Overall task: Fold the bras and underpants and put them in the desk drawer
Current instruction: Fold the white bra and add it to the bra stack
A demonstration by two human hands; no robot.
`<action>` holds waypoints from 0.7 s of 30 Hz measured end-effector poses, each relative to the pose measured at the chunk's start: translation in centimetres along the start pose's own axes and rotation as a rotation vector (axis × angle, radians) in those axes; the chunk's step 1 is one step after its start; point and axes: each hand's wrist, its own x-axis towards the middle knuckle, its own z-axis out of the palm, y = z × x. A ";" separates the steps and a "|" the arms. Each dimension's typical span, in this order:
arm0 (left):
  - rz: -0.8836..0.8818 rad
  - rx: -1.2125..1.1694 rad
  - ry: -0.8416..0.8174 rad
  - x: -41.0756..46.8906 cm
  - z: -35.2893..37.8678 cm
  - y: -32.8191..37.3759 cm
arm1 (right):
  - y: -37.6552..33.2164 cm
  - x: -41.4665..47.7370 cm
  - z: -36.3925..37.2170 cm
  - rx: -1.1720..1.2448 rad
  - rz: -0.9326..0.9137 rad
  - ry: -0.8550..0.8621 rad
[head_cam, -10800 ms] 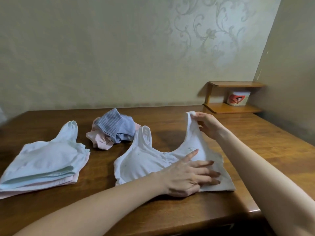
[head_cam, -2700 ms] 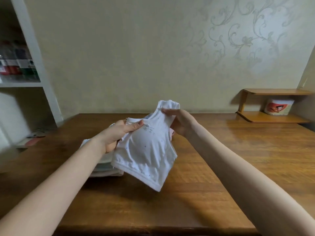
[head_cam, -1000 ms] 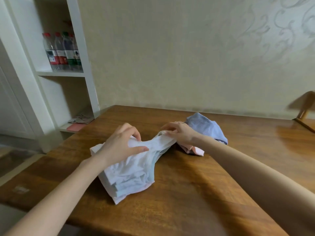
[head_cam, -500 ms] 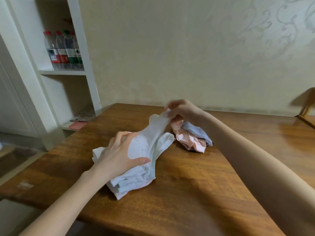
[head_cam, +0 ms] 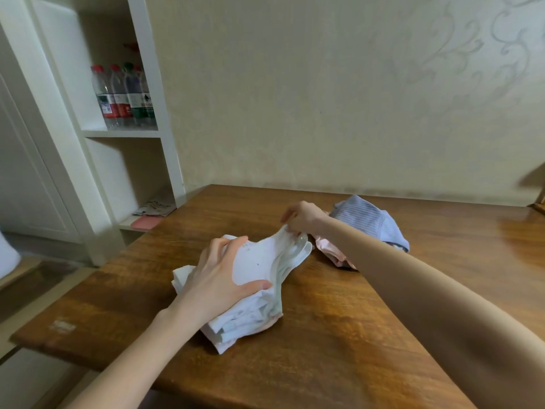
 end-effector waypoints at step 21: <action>0.013 -0.009 -0.020 0.2 -0.2 -0.3 | 1.2 -1.8 -1.9 0.405 -0.066 -0.180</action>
